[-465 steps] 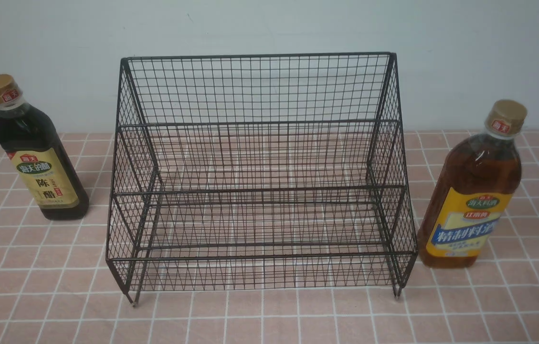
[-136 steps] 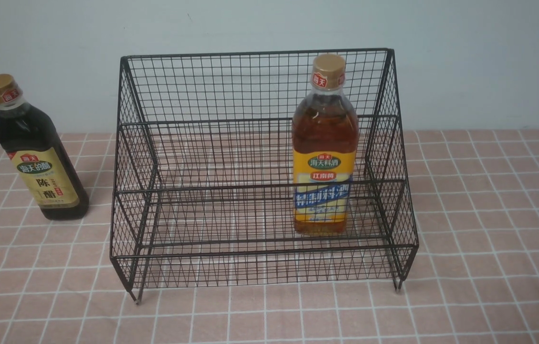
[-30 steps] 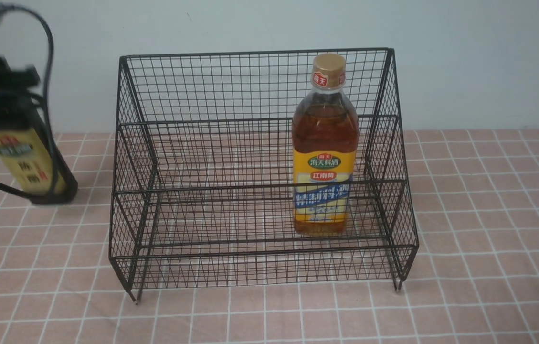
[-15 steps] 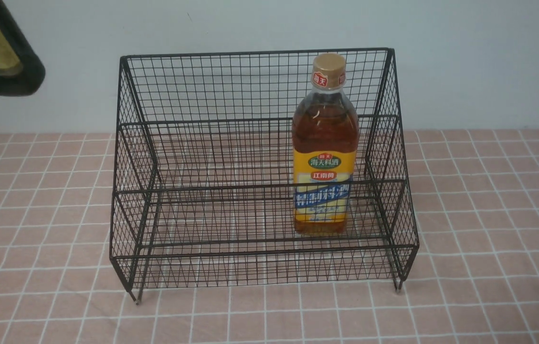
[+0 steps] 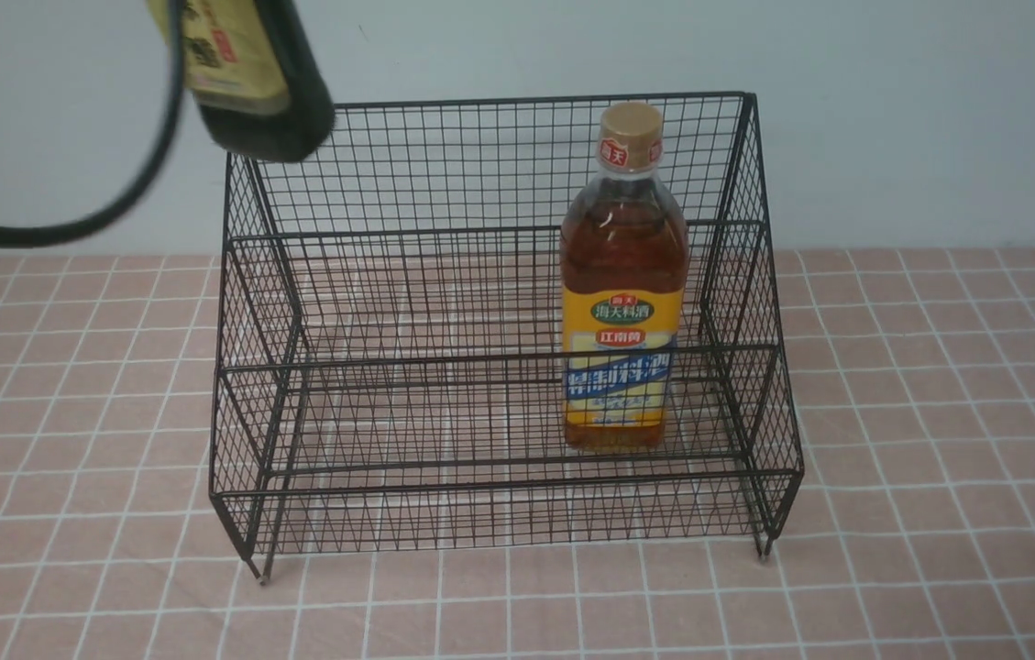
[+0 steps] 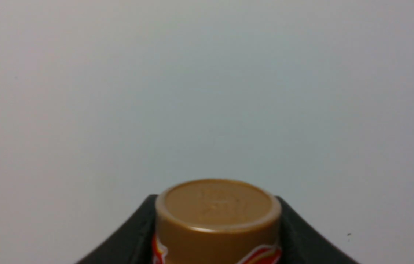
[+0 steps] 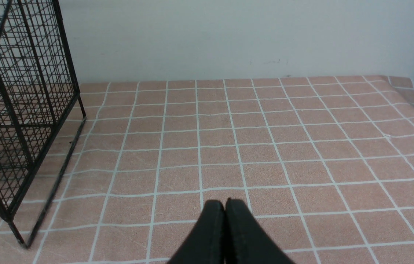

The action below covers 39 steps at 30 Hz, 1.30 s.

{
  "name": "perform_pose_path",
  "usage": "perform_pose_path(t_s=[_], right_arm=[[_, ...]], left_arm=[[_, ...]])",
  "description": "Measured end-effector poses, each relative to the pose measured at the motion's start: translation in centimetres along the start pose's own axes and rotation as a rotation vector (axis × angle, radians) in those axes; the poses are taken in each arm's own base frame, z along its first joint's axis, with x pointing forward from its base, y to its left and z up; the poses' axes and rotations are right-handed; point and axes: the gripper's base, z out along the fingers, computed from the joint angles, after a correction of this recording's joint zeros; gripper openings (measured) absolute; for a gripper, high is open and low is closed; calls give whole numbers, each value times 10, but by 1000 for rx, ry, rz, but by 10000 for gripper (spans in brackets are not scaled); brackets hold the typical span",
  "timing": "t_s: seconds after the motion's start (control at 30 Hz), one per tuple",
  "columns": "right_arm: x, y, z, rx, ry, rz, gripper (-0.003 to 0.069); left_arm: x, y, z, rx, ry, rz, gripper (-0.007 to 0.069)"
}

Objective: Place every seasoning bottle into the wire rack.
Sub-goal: Use the left arm to put the condiment bottle back on the shelf

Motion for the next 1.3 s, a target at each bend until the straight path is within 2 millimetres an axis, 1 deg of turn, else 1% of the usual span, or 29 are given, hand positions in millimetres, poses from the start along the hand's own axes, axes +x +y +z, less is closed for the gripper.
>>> perform_pose_path(t_s=[0.23,0.3,0.57,0.63,0.67,0.83,0.87,0.93,1.0,1.3], right_arm=[[0,0,0,0,0,0,-14],[0,0,0,0,0,0,-14],[0,0,0,0,0,0,-14],[0,0,0,0,0,0,-14],[0,0,0,0,0,0,-14],[0,0,0,0,0,0,-14],[0,0,0,0,0,0,-14],[0,0,0,0,0,0,-14],[0,0,0,0,0,0,-14],[0,0,0,0,0,-3,-14]], left_arm=[[48,5,27,-41,80,-5,307],[57,6,30,-46,103,-9,307],[87,7,40,-40,205,1,307],[101,6,42,-27,268,16,307],[116,6,44,-6,345,36,307],[144,5,46,28,475,68,307],[145,5,45,31,482,70,307],[154,5,46,39,521,74,307],[158,5,46,40,531,77,307],[165,6,48,10,548,2,315]])
